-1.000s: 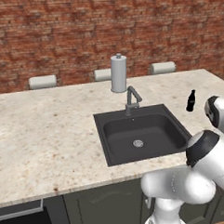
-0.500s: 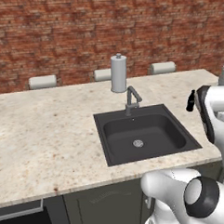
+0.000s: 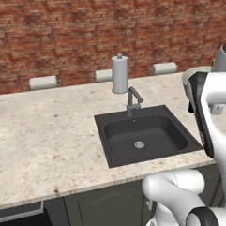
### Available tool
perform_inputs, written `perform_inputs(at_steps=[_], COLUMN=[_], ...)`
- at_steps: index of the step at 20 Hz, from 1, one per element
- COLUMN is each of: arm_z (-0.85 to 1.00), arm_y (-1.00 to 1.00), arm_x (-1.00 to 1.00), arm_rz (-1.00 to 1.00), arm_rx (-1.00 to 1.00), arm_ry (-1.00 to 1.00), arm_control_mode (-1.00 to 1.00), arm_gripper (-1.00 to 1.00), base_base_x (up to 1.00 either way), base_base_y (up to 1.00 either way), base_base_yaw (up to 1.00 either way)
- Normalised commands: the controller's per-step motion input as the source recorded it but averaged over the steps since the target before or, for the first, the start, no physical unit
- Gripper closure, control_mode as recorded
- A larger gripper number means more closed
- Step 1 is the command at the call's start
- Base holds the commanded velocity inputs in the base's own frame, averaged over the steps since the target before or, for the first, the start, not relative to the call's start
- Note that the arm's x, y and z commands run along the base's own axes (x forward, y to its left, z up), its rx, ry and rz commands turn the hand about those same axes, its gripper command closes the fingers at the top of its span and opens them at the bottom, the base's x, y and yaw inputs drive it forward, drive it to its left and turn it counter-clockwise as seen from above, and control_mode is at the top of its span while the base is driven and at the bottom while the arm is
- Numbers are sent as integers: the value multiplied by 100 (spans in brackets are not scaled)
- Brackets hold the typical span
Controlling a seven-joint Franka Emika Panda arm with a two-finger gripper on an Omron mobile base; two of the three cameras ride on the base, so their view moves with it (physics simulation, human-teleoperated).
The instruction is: Pick the tomato from the sink and place it in the bowl. Then pick the bowl and place it in the microwave. Then close the microwave door and press the start button.
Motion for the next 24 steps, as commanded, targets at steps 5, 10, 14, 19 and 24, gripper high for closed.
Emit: perform_inputs(at_steps=[5,10,14,19,24], arm_z=[43,8,6,0,0], arm_y=[66,45,30,10,8], arm_x=[-27,0,0,0,-1], arm_rz=[19,13,12,7,0], arm_rx=[0,0,0,0,0], arm_ry=[-11,-7,-15,-17,-1], arm_control_mode=[-100,-100,-100,-100,-100], arm_gripper=[100,100,100,100,100], base_base_x=[0,0,0,0,0], base_base_y=[0,0,0,0,0], base_base_yaw=[0,0,0,0,0])
